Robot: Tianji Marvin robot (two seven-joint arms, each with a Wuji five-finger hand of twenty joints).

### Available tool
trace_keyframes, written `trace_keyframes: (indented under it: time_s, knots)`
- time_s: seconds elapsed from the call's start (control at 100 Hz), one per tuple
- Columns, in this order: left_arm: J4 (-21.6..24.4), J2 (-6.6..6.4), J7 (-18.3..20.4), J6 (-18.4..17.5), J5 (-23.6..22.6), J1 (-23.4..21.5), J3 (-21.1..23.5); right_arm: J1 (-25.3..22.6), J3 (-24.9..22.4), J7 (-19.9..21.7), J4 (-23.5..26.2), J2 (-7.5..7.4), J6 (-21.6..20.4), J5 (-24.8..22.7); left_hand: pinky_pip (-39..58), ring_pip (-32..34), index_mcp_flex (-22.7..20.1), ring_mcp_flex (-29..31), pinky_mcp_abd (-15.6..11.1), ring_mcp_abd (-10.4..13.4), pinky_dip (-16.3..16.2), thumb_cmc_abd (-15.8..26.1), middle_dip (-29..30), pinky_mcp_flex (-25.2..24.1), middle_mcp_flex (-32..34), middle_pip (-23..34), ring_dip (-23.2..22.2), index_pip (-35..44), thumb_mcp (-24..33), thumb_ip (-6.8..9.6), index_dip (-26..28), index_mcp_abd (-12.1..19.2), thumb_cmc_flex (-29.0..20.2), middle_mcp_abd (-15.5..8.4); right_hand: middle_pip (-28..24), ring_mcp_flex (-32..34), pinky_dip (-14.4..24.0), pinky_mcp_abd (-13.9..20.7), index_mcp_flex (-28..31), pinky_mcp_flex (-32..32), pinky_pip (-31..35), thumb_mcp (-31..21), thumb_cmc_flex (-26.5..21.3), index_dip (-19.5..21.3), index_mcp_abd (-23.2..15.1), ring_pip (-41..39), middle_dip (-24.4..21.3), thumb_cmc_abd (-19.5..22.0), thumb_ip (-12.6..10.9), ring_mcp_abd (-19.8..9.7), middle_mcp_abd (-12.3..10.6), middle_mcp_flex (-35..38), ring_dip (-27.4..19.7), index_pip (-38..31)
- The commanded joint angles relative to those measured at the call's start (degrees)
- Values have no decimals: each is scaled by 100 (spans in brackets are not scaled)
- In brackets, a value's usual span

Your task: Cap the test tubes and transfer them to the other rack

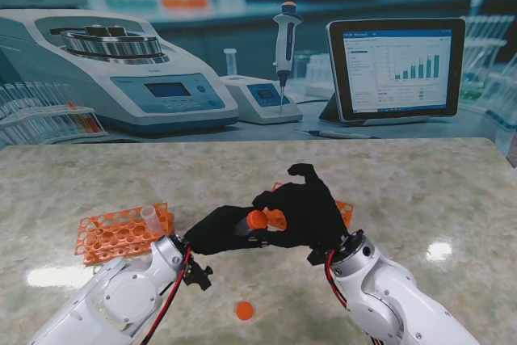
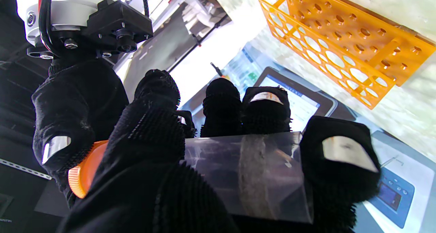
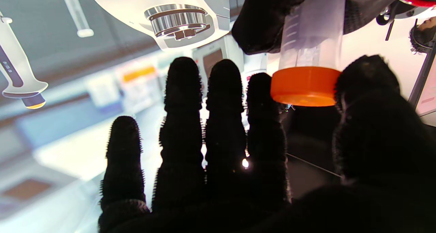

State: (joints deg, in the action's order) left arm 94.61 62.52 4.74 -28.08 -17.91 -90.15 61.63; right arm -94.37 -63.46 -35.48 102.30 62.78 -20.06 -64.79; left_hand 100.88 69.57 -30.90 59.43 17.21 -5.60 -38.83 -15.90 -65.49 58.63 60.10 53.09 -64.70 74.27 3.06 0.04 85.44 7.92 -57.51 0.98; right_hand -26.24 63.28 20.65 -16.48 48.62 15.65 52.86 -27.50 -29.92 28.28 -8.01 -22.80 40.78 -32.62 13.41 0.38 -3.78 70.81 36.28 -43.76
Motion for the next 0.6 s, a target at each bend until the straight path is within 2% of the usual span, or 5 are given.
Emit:
trace_keyframes:
  time_s: [0.0,0.59]
  knots:
    - [57,15,43,-24,2,-14,-42,1,55,46,7,14,14,-20,501,156,-126,27,-343,52,45,284,4,155,34,-35,-89,113,116,25,162,273,-115,-203,-113,225,77,24,320,-31,31,-555,-1195,177,-1259,-377,82,299,-105,-168,-180,225,86,-821]
    - [50,14,36,-43,-17,-12,-44,67,265,-42,-45,30,329,-32,501,154,-127,24,-343,55,45,283,5,155,37,-34,-89,114,123,26,161,282,-121,-207,-497,546,161,122,840,162,199,-225,-711,271,-1378,-759,68,194,-146,-177,-213,664,252,-1031]
